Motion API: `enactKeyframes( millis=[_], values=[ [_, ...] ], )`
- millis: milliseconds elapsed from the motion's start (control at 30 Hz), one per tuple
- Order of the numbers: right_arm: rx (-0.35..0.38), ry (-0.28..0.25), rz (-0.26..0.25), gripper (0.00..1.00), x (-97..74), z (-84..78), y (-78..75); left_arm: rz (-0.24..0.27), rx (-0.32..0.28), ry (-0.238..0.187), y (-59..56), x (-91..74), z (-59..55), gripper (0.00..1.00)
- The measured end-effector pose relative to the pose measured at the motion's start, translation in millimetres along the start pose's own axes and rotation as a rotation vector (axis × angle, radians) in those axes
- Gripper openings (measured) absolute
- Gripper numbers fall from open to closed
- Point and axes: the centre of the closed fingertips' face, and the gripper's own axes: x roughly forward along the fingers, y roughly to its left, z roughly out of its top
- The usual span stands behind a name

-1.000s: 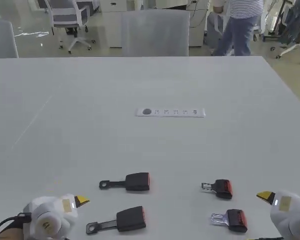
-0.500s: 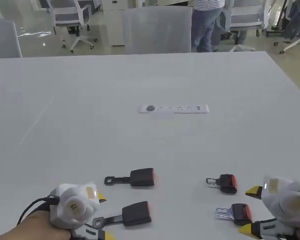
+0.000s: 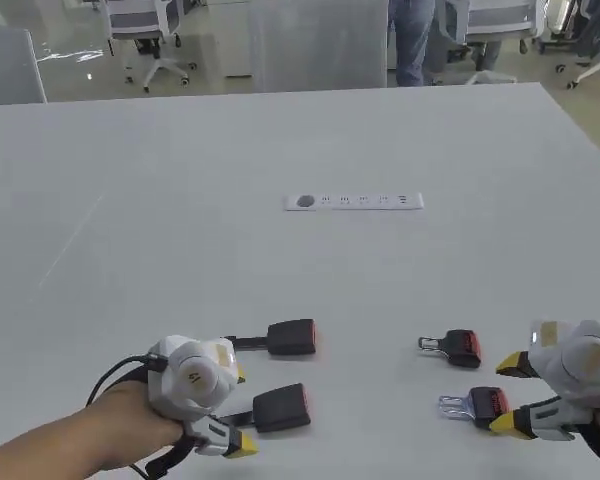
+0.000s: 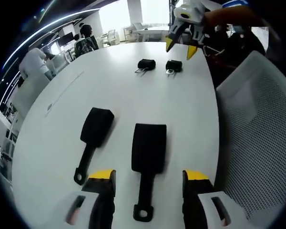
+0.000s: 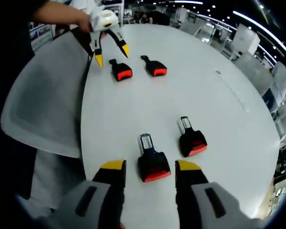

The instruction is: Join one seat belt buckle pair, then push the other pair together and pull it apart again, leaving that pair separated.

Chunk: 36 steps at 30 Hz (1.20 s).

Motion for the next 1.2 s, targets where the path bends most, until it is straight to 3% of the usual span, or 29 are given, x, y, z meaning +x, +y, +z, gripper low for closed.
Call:
enactKeyframes(
  millis=[300,433,600,733,867,1200],
  values=[
    [-0.058,0.041,0.059,0.39,21.0,-3.3,-0.1,-0.028,-0.014,0.005,3.4,18.6,10.2,0.55],
    [-0.067,0.06,0.077,0.36,27.0,-9.0,-2.6,-0.047,-0.011,0.021,2.1,26.0,8.6,0.53],
    [-0.058,0.077,0.088,0.36,29.7,-16.7,-3.7,-0.062,0.019,0.046,1.2,29.3,5.5,0.47],
    [-0.084,0.092,0.1,0.35,32.9,-19.7,-2.0,-0.072,0.033,0.038,2.7,29.7,9.5,0.44],
    [-0.094,0.109,0.113,0.35,35.7,-20.3,-2.0,-0.1,0.02,0.061,-0.1,31.0,9.5,0.39],
    [-0.191,0.199,0.102,0.34,43.2,-27.4,0.3,-0.114,0.042,0.088,-3.6,30.9,8.4,0.34]
  ],
)
